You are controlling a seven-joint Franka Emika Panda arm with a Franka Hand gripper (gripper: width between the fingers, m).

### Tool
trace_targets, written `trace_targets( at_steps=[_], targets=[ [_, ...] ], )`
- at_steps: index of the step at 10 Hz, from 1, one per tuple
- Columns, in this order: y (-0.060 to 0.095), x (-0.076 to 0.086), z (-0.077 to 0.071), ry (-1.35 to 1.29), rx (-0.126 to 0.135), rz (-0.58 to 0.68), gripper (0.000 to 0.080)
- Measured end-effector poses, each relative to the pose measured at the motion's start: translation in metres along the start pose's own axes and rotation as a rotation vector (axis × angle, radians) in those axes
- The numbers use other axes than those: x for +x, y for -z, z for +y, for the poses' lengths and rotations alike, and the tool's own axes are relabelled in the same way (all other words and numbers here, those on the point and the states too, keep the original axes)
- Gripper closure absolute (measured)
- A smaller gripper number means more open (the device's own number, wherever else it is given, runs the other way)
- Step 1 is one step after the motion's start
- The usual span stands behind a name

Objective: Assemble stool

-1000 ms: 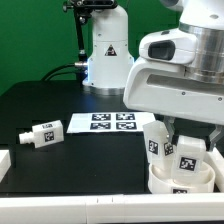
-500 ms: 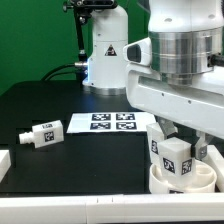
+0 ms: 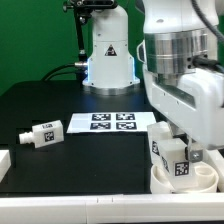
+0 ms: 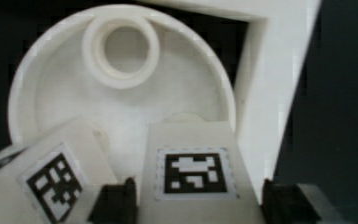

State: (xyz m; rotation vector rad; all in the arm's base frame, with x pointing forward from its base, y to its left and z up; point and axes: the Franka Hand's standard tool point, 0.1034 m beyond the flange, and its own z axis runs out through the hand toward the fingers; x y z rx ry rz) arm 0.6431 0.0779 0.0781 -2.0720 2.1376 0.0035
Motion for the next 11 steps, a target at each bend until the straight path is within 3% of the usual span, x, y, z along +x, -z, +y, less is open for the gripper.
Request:
trace_targets(
  at_steps=[1, 2, 4, 5, 6, 7, 8, 11],
  targets=[
    [0.0, -0.001, 0.001, -0.116, 0.045, -0.005, 0.0465],
    [0.0, -0.002, 0.001, -0.203, 0.055, -0.009, 0.0465],
    [0.0, -0.002, 0.001, -0.238, 0.055, -0.009, 0.0465],
    [0.0, -0.003, 0.001, -0.192, 0.053, -0.008, 0.0384],
    [0.002, -0.006, 0.004, -0.122, 0.02, -0.021, 0.0384],
    [0.009, -0.008, 0.002, 0.007, 0.028, -0.027, 0.0208],
    [0.015, -0.011, 0.004, 0.165, 0.034, -0.031, 0.0168],
    [0.02, -0.011, 0.001, 0.478, 0.044, -0.022, 0.0154]
  ],
)
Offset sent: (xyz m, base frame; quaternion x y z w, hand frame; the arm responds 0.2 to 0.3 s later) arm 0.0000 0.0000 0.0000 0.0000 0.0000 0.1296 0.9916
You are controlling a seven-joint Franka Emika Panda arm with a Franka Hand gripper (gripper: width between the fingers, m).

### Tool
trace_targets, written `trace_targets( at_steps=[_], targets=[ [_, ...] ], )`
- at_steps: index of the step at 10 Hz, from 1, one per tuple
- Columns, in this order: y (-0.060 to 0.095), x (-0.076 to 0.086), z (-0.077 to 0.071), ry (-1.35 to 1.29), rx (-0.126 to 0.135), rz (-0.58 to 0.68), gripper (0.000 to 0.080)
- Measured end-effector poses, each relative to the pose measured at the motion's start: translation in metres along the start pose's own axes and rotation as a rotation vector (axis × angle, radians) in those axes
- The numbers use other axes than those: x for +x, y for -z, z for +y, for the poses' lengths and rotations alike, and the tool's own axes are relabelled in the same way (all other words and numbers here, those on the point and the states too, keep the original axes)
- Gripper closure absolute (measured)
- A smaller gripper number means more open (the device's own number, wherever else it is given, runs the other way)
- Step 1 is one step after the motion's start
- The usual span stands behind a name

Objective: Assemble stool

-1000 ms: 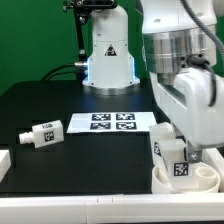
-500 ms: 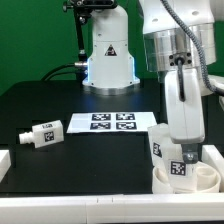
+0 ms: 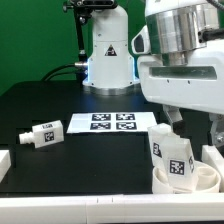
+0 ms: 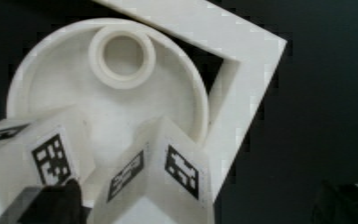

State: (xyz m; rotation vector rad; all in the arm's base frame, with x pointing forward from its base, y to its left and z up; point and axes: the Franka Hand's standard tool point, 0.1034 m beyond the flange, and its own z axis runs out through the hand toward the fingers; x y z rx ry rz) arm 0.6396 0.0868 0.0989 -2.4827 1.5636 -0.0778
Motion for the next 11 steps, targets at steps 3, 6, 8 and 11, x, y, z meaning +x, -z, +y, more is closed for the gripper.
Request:
trace_targets(
  at_steps=[3, 6, 8, 11],
  targets=[
    [0.007, 0.006, -0.005, 0.443, -0.033, 0.011, 0.015],
    [0.013, 0.012, -0.01, 0.852, -0.051, 0.012, 0.015],
    [0.014, 0.016, -0.009, 0.953, -0.059, 0.017, 0.015],
    [0.015, 0.02, -0.006, 1.255, -0.095, 0.009, 0.015]
  ],
)
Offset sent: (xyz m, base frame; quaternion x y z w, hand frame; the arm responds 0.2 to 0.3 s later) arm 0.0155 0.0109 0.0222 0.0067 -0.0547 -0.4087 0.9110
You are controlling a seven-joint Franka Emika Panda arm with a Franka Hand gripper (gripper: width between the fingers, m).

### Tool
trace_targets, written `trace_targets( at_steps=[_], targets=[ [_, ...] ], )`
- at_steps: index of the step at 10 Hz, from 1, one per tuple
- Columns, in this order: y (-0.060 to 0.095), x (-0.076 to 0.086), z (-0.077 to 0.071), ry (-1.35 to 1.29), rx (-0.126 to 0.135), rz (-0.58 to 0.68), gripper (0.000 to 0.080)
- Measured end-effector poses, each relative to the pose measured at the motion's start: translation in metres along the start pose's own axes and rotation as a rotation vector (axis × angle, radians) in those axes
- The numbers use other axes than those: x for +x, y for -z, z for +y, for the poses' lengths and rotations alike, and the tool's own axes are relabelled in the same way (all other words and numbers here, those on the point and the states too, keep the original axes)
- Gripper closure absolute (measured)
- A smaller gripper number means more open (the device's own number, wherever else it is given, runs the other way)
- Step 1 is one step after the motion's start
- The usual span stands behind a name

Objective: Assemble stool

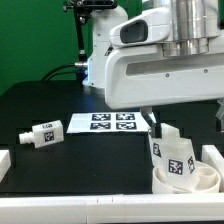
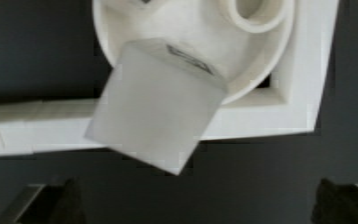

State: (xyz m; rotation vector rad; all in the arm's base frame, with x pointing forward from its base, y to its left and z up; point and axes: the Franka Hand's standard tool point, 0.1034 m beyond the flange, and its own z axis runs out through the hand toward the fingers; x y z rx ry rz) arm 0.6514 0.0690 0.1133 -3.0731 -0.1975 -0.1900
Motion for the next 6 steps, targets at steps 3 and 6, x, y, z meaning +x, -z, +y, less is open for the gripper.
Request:
trace_targets(
  at_steps=[3, 6],
  targets=[
    [-0.0016, -0.0045, -0.0033, 0.306, -0.026, -0.039, 0.015],
    [-0.0042, -0.007, 0.0015, 0.475, -0.042, -0.053, 0.015]
  ],
)
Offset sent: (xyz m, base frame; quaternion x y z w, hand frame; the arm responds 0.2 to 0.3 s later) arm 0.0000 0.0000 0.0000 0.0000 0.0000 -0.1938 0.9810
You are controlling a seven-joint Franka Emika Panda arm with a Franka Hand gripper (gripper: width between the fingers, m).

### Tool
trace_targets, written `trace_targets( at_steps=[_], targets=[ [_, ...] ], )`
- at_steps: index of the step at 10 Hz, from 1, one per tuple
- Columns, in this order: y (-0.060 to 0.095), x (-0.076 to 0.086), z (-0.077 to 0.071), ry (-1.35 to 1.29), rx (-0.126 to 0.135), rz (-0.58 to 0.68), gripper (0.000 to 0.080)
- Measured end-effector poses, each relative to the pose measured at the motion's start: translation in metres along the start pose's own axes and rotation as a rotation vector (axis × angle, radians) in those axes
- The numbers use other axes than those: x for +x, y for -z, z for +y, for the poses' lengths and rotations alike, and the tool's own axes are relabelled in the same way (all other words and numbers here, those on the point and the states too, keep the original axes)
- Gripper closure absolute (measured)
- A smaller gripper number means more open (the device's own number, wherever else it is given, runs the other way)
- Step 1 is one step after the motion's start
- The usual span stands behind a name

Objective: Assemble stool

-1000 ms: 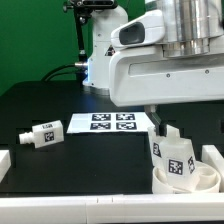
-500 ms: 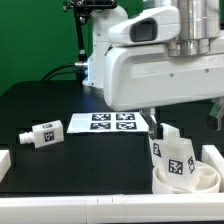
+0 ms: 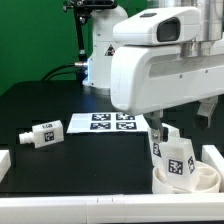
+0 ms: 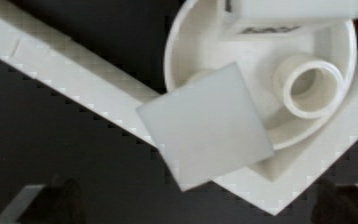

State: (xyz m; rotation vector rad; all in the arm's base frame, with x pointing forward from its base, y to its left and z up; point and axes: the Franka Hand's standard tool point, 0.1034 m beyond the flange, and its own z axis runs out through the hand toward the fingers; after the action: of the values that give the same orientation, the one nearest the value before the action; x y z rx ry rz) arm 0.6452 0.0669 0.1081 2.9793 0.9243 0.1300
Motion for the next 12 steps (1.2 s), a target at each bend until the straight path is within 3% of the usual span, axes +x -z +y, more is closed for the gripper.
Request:
trace_targets(
  at_steps=[2, 4, 6, 8, 9, 10, 12],
  targets=[
    [-0.023, -0.009, -0.008, 0.07, 0.019, -0.032, 0.015],
    [-0.041, -0.009, -0.018, 0.063, 0.016, -0.042, 0.015],
    [-0.042, -0.008, -0.015, 0.03, 0.005, -0.037, 0.015],
    [-0.043, -0.009, -0.015, 0.002, 0.005, -0.038, 0.0413],
    [-0.043, -0.009, -0.015, -0.074, 0.005, -0.037, 0.0413],
    [-0.043, -0.009, -0.015, -0.164, 0.003, -0.038, 0.0468],
    [-0.043, -0.009, -0.014, -0.33, 0.0, -0.036, 0.0468]
  ],
)
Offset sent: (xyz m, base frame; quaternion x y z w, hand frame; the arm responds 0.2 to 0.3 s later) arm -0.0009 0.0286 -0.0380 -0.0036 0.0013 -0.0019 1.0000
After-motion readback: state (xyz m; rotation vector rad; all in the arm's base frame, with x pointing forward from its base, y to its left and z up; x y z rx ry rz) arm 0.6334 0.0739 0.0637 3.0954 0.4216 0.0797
